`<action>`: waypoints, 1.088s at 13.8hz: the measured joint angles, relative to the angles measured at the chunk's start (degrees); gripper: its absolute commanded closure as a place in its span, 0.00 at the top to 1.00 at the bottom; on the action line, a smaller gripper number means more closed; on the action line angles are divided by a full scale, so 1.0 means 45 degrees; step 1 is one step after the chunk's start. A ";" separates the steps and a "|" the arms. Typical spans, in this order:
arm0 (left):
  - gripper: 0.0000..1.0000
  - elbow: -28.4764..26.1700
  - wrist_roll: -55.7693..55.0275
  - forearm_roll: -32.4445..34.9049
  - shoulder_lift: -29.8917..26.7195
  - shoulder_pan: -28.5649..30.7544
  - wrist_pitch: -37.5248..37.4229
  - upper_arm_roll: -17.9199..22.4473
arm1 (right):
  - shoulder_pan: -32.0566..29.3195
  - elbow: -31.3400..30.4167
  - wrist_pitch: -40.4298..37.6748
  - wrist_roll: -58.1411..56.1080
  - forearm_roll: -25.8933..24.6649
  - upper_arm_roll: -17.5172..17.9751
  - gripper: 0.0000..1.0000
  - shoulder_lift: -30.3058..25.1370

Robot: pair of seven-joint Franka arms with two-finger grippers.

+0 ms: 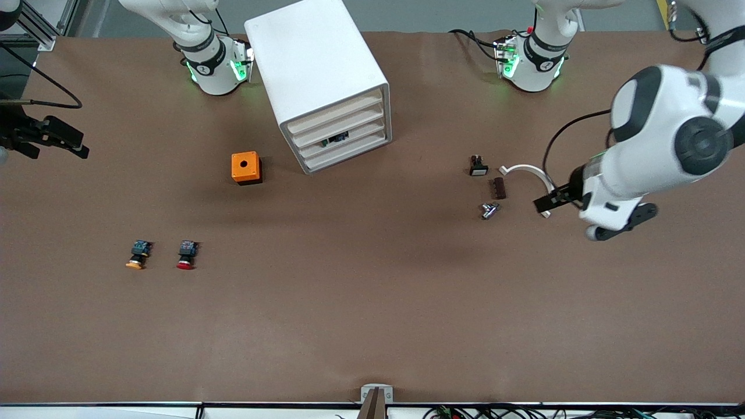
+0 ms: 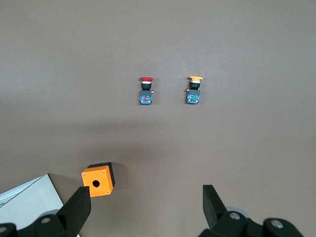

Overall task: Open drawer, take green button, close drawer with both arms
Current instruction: 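Grasp the drawer front with the left gripper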

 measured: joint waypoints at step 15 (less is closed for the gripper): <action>1.00 0.1695 -1.4468 -0.6892 0.5857 -0.3911 0.0912 -0.0055 | 0.0096 0.0007 -0.0118 0.0004 0.0051 0.0014 1.00 -0.0050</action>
